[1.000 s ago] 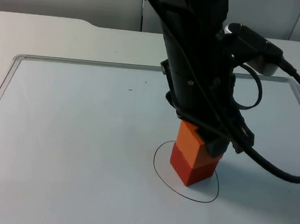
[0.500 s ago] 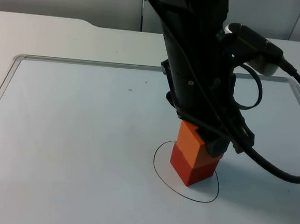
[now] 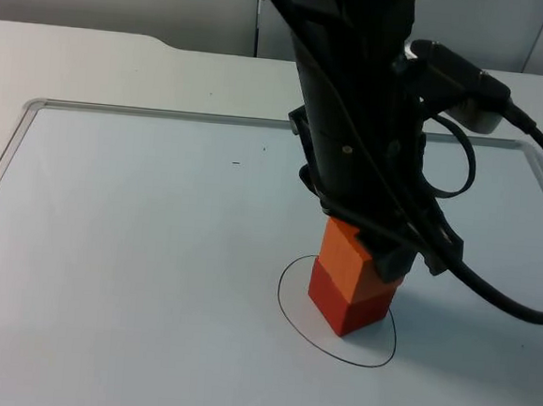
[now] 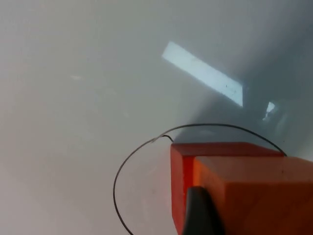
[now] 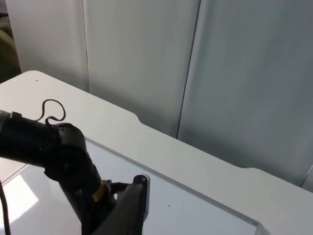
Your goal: Pick up one cube with the left hand and another cube with the right hand. First place the cube in the right hand at the target position, then stack the cube in the left hand on top.
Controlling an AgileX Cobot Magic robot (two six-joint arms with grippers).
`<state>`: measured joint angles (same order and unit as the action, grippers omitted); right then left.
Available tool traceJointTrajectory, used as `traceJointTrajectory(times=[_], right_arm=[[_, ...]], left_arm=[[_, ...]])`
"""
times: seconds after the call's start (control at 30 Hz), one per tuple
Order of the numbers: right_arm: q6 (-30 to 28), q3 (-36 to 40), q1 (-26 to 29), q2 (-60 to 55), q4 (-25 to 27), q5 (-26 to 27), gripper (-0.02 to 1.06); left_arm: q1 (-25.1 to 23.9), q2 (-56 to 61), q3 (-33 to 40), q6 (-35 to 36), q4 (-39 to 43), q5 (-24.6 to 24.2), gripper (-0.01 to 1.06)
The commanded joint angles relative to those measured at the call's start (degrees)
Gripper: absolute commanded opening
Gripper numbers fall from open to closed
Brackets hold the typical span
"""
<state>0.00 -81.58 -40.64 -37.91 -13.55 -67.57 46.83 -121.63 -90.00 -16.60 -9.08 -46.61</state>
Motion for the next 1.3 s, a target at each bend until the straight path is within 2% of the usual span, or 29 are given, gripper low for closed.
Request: traceJointTrajectory(times=[0.0, 0.23, 0.37, 0.5, 0.53, 0.63, 0.67, 0.7, 0.8, 1.17, 1.27], right_arm=[[0.0, 0.3, -0.1, 0.1, 0.1, 0.0, 1.05], [0.0, 0.3, -0.1, 0.1, 0.1, -0.4, 1.05], [0.0, 0.3, -0.1, 0.1, 0.1, -0.9, 1.05], [0.0, 0.3, -0.1, 0.1, 0.1, -1.8, 1.05], [0.0, 0.3, -0.1, 0.1, 0.1, -1.8, 1.05], [0.0, 0.3, -0.1, 0.1, 0.1, -1.9, 1.05], [0.0, 0.3, -0.1, 0.1, 0.1, -1.9, 1.05], [0.0, 0.3, -0.1, 0.1, 0.1, -1.9, 1.05], [0.0, 0.3, -0.1, 0.1, 0.1, -1.9, 1.05], [0.0, 0.3, -0.1, 0.1, 0.1, -2.0, 1.05], [0.0, 0.3, -0.1, 0.1, 0.1, -2.0, 1.05]], left_arm=[[0.2, -0.7, 0.0, 0.6, 0.5, -0.1, 0.23], [0.2, -0.7, 0.0, 1.9, 0.5, 0.4, 0.23], [0.2, -0.7, 0.0, 2.2, 0.5, 0.7, 0.28], [0.2, -0.7, 0.0, 2.6, 0.5, 0.6, 0.44], [0.2, -0.7, 0.0, 2.6, 0.5, 0.6, 0.44], [0.2, -0.7, 0.0, 2.6, 0.4, 0.2, 0.56], [0.2, -0.7, 0.0, 2.6, 0.4, 0.2, 0.56], [0.2, -0.7, 0.0, 2.7, 0.2, -0.2, 0.64], [0.2, -0.4, 0.0, 3.5, 0.1, -1.5, 0.74], [0.2, 6.7, -0.1, 3.5, 0.1, -1.9, 0.76], [0.2, 13.1, -0.1, 3.5, 0.1, -4.8, 0.76]])
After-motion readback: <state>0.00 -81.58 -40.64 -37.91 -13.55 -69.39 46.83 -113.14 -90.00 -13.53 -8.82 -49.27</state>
